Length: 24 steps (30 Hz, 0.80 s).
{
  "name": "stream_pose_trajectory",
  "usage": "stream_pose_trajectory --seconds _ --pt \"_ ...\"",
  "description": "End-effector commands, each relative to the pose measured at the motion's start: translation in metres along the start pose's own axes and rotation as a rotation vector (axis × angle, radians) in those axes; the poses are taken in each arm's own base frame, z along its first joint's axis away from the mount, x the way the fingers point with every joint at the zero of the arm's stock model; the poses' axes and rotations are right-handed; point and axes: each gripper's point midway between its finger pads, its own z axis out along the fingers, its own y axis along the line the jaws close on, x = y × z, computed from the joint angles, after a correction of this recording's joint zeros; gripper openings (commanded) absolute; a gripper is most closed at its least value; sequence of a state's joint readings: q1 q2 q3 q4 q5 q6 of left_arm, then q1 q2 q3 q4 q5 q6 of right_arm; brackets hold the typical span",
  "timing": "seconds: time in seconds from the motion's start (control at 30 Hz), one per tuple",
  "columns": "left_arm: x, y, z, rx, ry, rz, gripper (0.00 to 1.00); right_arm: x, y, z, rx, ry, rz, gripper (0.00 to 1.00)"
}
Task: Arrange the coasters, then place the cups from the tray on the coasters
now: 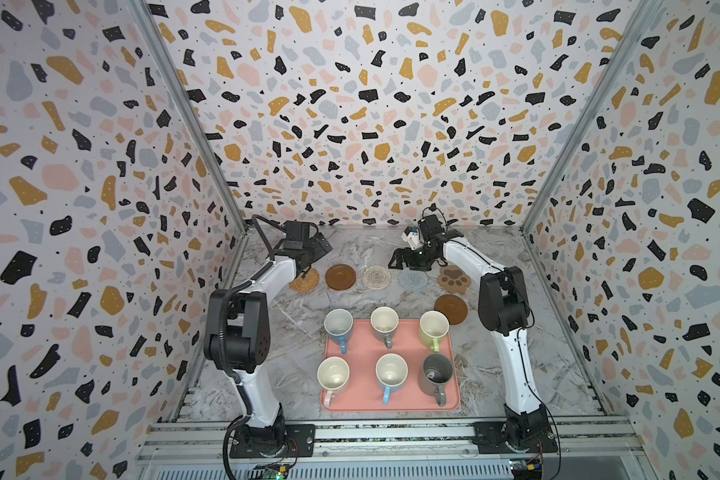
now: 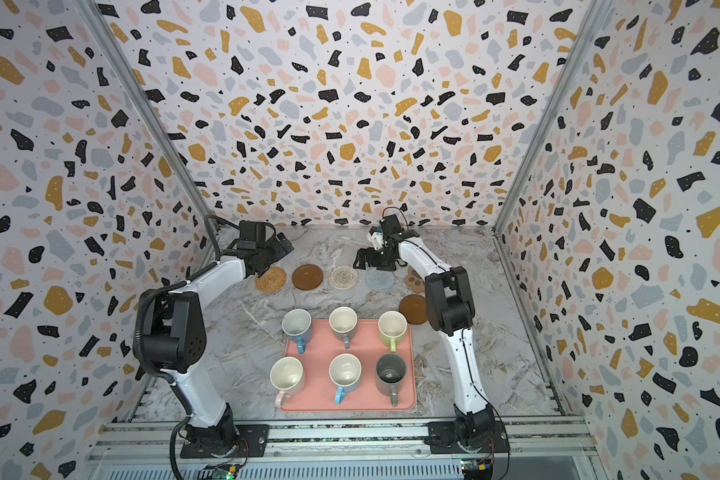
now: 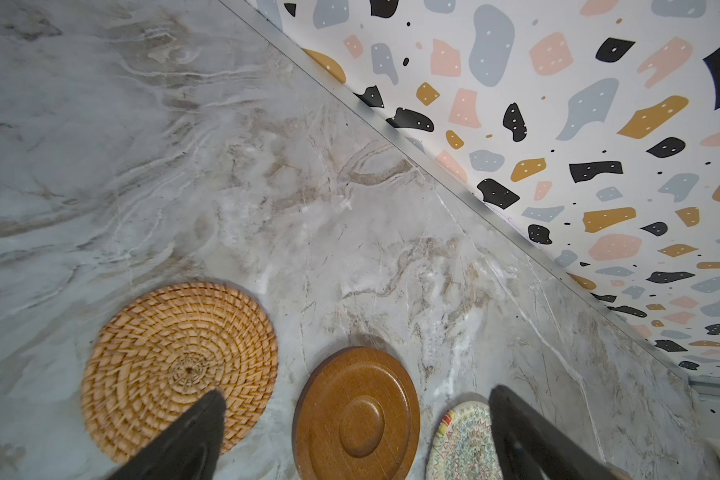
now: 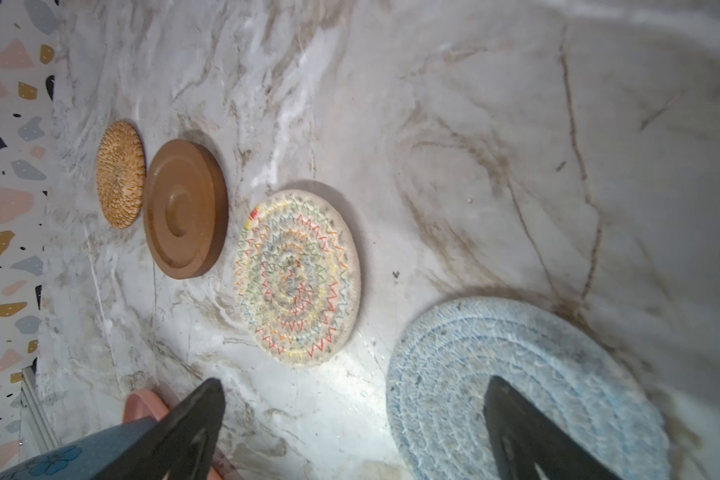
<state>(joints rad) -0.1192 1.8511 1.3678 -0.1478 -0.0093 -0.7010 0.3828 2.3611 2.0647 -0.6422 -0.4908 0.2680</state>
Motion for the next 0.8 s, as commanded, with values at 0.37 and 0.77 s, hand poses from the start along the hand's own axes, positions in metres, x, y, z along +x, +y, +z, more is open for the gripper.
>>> stream_pose_trajectory --seconds 0.37,0.77 --pt "-0.012 -0.01 -0.011 0.041 -0.037 0.012 1.0 0.034 0.002 -0.077 0.089 0.023 0.036 0.99" --pt "-0.008 -0.011 -0.006 0.048 -0.013 0.022 1.0 0.113 -0.037 -0.105 0.075 0.02 0.286 0.99"
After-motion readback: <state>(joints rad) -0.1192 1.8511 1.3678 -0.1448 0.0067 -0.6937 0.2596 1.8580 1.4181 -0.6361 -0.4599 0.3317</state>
